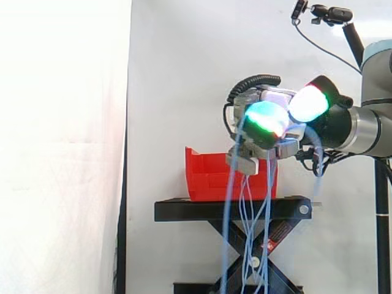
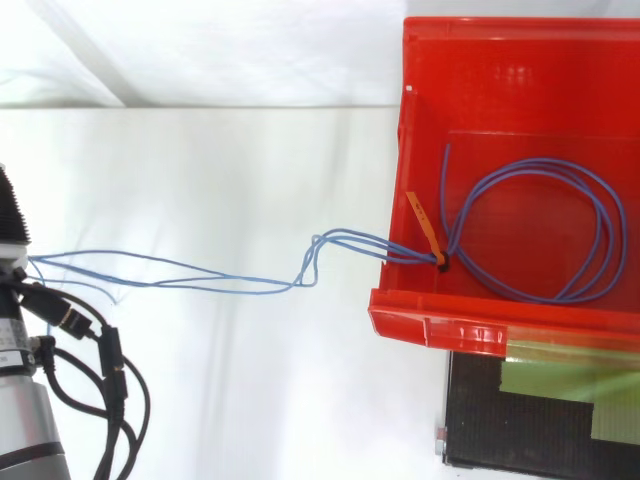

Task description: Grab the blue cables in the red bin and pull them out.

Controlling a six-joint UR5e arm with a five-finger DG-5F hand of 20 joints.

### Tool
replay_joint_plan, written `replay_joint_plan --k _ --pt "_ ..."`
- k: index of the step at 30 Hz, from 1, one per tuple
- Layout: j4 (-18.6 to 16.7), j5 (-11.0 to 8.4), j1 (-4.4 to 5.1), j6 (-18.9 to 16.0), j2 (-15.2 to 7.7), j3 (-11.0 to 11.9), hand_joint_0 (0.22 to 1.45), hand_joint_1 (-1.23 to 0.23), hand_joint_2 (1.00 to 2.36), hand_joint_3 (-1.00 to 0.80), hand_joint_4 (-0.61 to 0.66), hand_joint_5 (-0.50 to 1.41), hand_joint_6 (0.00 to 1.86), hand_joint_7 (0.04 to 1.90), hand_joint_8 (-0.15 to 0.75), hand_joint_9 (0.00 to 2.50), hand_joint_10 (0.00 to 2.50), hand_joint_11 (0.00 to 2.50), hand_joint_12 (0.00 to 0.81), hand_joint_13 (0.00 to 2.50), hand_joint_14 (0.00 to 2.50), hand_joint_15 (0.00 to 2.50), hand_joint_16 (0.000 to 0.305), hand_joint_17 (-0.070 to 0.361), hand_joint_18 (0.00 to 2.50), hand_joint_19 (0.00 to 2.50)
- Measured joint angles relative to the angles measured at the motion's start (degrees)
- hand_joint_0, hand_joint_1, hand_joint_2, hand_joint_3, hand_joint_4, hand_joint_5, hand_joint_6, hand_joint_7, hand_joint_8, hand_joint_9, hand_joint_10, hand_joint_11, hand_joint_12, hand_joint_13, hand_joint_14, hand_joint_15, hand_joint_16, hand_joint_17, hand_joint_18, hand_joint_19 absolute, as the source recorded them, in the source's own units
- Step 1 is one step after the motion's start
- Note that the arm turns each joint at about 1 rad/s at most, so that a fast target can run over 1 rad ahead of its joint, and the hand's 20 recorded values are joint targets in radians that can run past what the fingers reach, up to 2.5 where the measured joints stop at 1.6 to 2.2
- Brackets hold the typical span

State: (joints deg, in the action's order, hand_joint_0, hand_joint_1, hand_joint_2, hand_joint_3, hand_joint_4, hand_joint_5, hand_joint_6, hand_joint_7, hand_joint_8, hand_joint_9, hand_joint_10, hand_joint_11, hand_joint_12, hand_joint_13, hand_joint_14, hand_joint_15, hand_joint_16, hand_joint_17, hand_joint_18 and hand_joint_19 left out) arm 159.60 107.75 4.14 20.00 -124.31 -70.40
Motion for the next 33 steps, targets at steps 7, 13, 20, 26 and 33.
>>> replay_joint_plan --k 7,13,20,26,33 --pt "-0.06 0.0 -0.08 -0.05 -0.03 0.0 0.71 -0.99 1.0 -1.0 0.14 0.71 0.35 0.58 0.227 0.9 0.37 1.78 0.455 1.39 0.01 1.64 0.053 0.119 0.73 1.1" --pt "-0.08 0.0 -0.09 -0.06 -0.02 0.0 0.67 -0.9 1.0 -1.0 0.15 0.77 0.27 0.6 0.232 0.92 0.42 1.71 0.469 1.41 0.06 1.6 0.055 0.123 0.75 1.09" --pt "-0.04 0.0 -0.09 -0.05 -0.04 0.0 0.67 -0.89 1.0 -1.0 0.2 0.82 0.31 0.57 0.232 0.95 0.4 1.69 0.47 1.45 0.01 1.6 0.054 0.122 0.77 1.09" --pt "0.04 0.0 -0.09 -0.06 -0.04 0.0 0.67 -0.87 1.0 -1.0 0.24 0.84 0.37 0.53 0.227 0.98 0.36 1.69 0.473 1.47 0.0 1.59 0.055 0.123 0.79 1.08" --pt "-0.07 0.11 -0.09 -0.02 -0.05 0.0 0.71 -0.88 1.0 -1.0 0.29 0.87 0.57 0.44 0.198 1.08 0.2 1.72 0.46 1.5 0.01 1.58 0.052 0.116 0.83 1.07"
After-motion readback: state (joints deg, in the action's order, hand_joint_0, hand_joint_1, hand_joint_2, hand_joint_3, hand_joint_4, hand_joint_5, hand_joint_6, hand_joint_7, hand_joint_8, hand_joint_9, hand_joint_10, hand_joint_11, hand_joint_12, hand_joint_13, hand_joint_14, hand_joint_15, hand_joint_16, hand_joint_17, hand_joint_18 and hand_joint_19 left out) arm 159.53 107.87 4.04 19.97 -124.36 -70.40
